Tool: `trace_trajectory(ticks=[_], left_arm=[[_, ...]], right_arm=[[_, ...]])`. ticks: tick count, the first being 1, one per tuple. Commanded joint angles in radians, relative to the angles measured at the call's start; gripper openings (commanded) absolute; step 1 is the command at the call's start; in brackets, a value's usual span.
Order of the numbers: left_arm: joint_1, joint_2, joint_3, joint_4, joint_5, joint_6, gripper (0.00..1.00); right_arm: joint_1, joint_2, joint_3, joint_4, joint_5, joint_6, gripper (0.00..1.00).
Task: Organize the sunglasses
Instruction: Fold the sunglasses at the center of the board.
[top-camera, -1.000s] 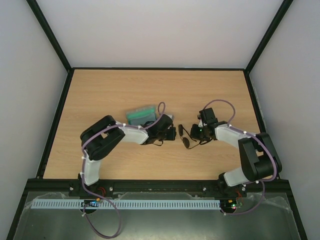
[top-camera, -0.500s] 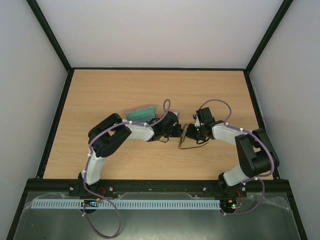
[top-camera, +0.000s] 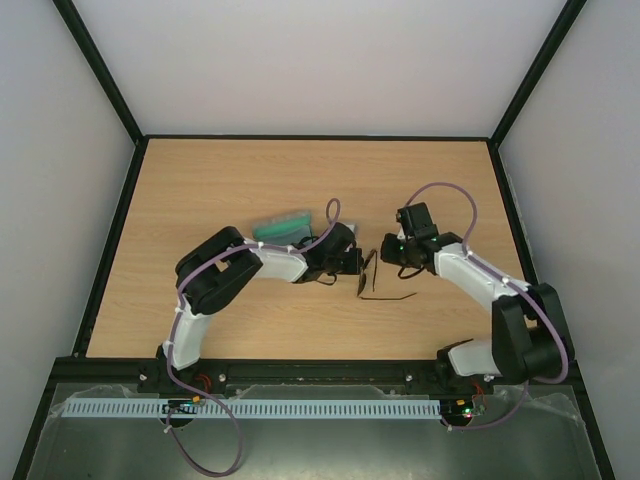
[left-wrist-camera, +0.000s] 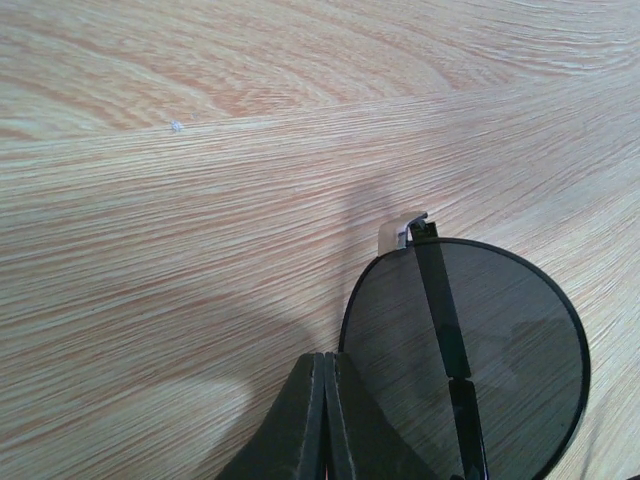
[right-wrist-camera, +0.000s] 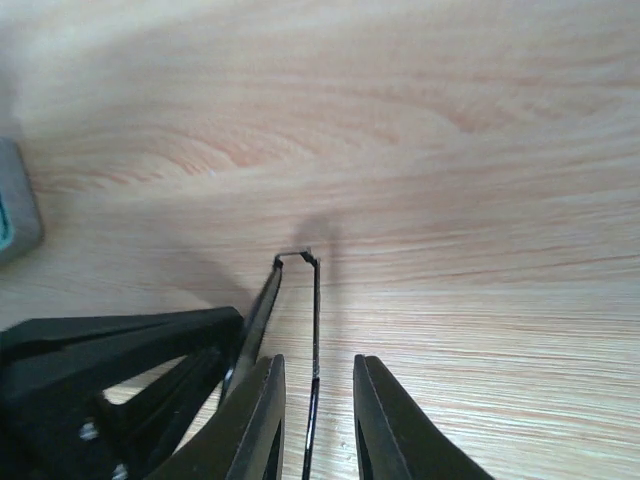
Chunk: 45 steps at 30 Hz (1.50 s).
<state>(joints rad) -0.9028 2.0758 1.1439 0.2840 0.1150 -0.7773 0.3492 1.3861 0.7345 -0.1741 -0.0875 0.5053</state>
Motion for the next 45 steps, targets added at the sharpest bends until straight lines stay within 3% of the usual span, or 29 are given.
trace_trajectory(ticks=[1,5,8,16,24,28,36,45], left_arm=[[0.007,-0.026,-0.03,-0.032,-0.002,0.011,0.02],[0.024,-0.047,-0.048,-0.035,-0.003,0.016,0.02],[0.048,-0.072,-0.065,-0.039,-0.011,0.03,0.02],[0.118,-0.113,-0.108,-0.006,0.037,0.034,0.02],[0.14,-0.094,-0.1,0.041,0.087,0.029,0.03],[0.138,-0.08,-0.093,0.056,0.123,0.031,0.03],[0.133,-0.05,-0.054,0.036,0.13,0.041,0.03],[0.12,0.013,0.021,-0.004,0.134,0.048,0.03]], right_arm=[[0.006,-0.084,0.046,-0.155,0.077,-0.01,0.21],[0.011,-0.206,-0.037,-0.198,0.022,0.031,0.21],[0.101,-0.302,-0.066,-0.219,0.023,0.119,0.21],[0.253,-0.537,-0.223,-0.274,0.091,0.391,0.26],[0.301,-0.679,-0.334,-0.382,0.187,0.556,0.24],[0.301,-0.64,-0.374,-0.336,0.204,0.574,0.2],[0.301,-0.396,-0.351,-0.17,0.237,0.551,0.14],[0.2,-0.279,-0.265,-0.175,0.28,0.432,0.13]])
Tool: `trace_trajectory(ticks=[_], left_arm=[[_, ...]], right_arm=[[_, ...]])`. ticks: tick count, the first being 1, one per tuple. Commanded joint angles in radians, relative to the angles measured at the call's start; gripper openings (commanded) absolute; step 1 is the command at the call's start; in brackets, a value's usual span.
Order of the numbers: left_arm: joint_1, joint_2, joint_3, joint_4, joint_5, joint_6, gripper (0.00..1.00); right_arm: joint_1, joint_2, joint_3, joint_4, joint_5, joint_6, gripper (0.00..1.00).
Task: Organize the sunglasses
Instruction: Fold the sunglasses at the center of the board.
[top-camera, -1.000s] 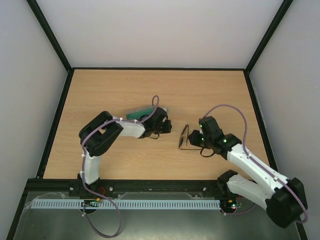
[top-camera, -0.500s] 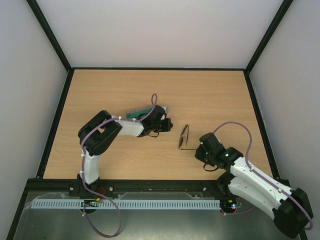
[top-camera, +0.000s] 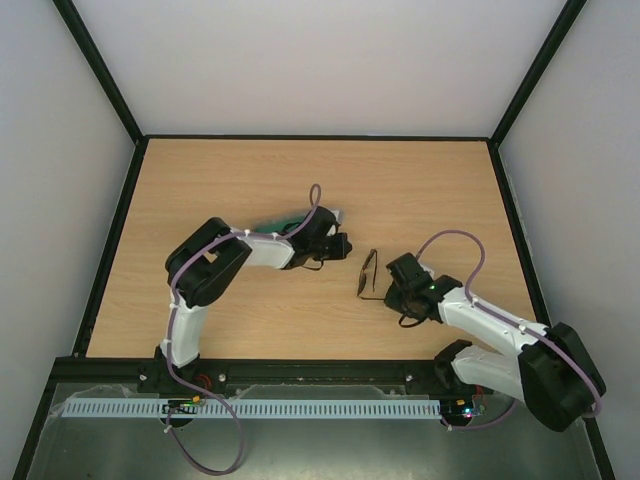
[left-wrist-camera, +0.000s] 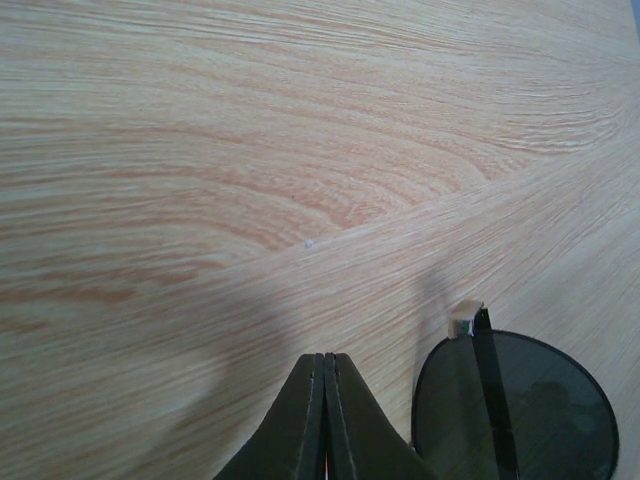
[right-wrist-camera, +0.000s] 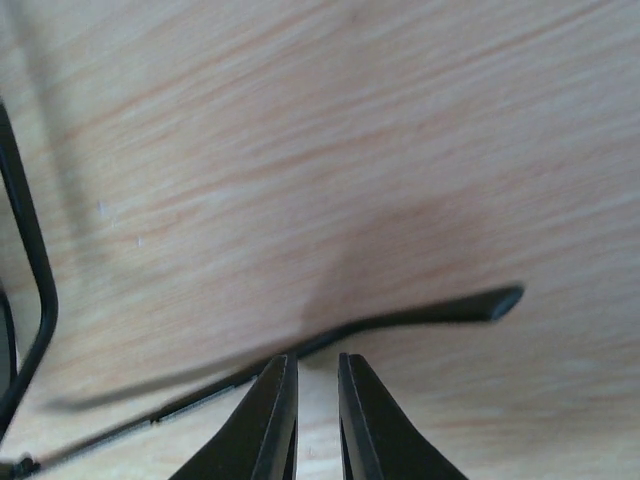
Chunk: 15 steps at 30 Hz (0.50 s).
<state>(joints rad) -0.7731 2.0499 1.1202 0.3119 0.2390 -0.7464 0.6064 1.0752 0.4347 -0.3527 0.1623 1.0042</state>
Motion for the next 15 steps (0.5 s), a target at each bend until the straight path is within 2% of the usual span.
trace_trajectory(ticks=[1,15], left_arm=[[-0.012,0.045,0.052,-0.038,0.01,0.02,0.03],[-0.089,0.152,0.196,-0.125,-0.013,0.033,0.03]], right_arm=[[-0.078,0.042,0.035,0.017,0.02,-0.085,0.13],[-0.153,0.295,0.165,0.15,0.016,-0.219,0.12]])
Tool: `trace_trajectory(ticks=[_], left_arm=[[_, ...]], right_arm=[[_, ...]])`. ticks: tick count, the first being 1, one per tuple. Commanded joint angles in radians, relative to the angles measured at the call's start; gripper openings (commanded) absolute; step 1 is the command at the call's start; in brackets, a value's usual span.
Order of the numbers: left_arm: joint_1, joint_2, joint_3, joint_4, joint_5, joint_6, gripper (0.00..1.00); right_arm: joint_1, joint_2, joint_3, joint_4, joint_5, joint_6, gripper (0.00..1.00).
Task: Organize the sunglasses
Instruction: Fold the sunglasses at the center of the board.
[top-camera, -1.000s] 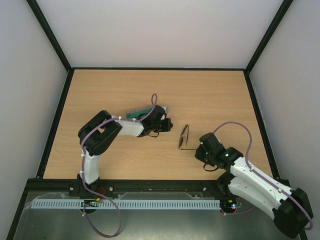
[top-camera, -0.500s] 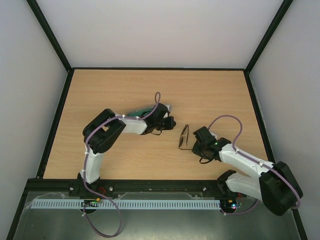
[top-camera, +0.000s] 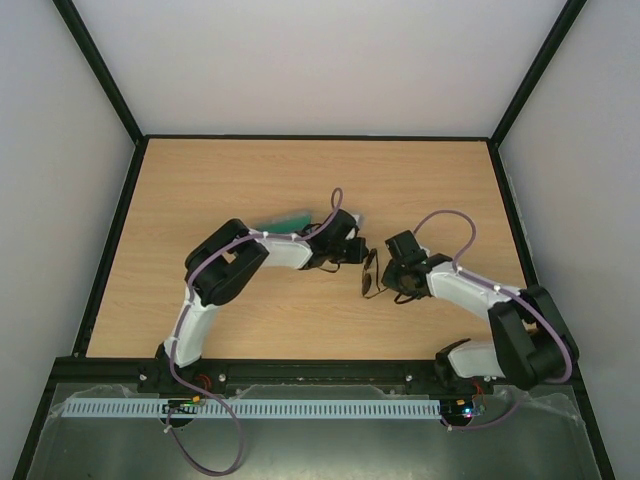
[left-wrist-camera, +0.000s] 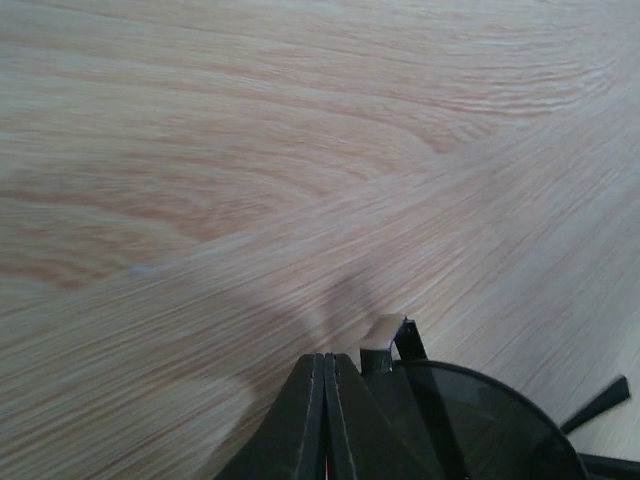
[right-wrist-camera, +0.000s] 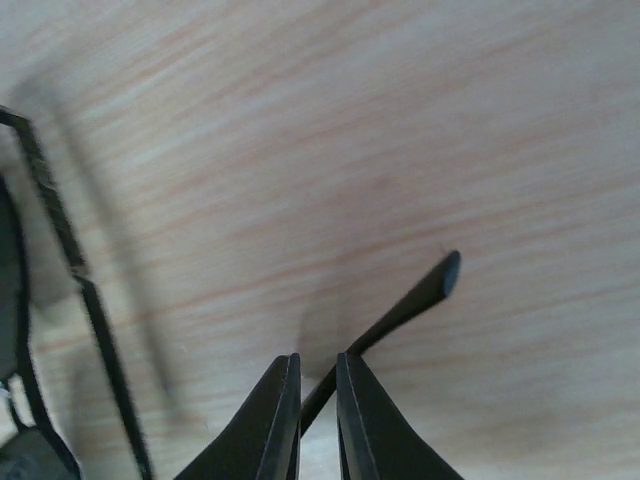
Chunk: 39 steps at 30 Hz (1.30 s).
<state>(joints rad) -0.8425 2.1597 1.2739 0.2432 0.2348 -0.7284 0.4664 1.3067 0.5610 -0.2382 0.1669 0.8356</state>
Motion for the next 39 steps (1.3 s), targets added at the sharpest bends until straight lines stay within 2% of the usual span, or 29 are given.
trace_trajectory(ticks=[1,14,26,39], left_arm=[[-0.024,0.049,0.051,-0.063,-0.01,0.016,0.03],[-0.04,0.094,0.116,-0.111,-0.029,0.026,0.03],[-0.012,0.033,0.035,-0.099,-0.04,0.037,0.03],[-0.037,0.051,0.028,-0.098,-0.036,0.028,0.02]], right_arm=[[-0.014,0.081,0.046,0.046,0.007,-0.055,0.12],[-0.021,0.195,0.13,0.128,-0.05,-0.125,0.09],[-0.028,-0.057,-0.015,0.122,-0.052,-0.121,0.12],[-0.031,0.085,-0.014,0.237,-0.167,-0.114,0.15]])
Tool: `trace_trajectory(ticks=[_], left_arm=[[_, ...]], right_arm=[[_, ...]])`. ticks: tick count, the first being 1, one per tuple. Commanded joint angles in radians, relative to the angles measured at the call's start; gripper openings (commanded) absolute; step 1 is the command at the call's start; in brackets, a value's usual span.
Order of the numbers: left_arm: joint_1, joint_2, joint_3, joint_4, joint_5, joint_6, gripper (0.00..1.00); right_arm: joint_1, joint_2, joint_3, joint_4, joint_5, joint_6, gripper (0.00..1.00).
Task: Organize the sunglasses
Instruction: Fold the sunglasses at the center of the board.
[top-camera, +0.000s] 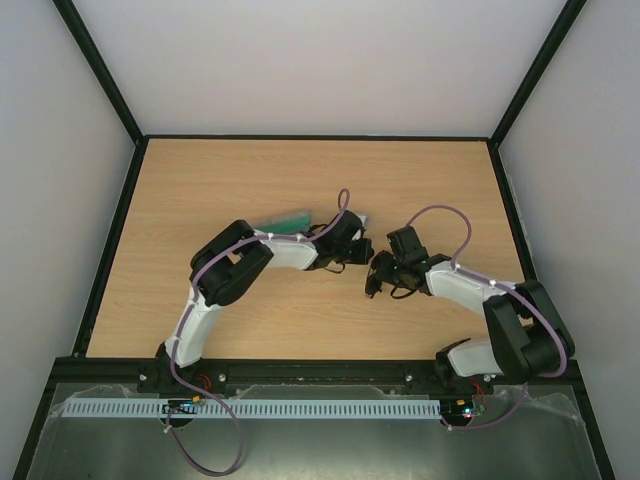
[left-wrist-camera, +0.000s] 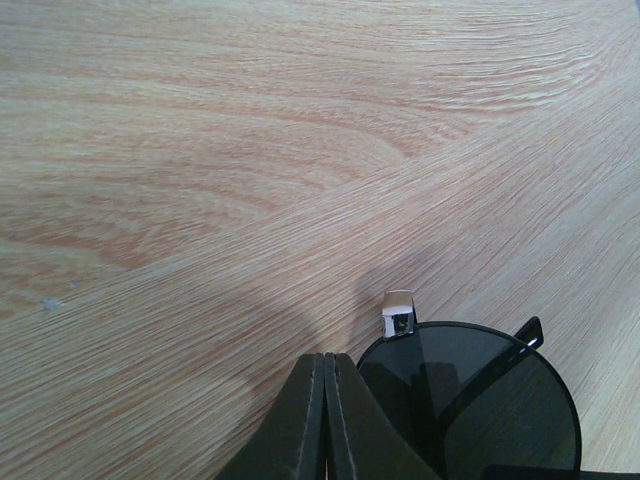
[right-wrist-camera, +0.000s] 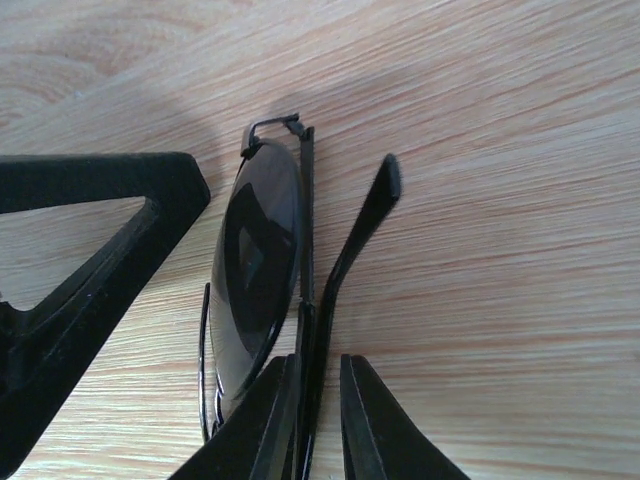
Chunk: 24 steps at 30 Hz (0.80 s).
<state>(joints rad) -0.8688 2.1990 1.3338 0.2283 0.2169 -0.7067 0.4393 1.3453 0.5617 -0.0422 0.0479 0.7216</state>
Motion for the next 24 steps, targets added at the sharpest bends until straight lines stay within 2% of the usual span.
trace_trajectory(ticks=[1,18,24], left_arm=[[-0.014,0.015,-0.03,-0.084,-0.018,0.006,0.02],[-0.038,0.041,-0.116,-0.024,0.003,-0.028,0.02],[-0.033,0.007,-0.188,0.001,0.016,-0.029,0.02]], right_arm=[[-0.004,0.061,-0.015,0.052,-0.06,0.001,0.14],[-0.004,0.145,0.031,0.085,-0.085,-0.007,0.14],[-0.004,0.09,0.068,0.027,-0.041,-0.023,0.14]])
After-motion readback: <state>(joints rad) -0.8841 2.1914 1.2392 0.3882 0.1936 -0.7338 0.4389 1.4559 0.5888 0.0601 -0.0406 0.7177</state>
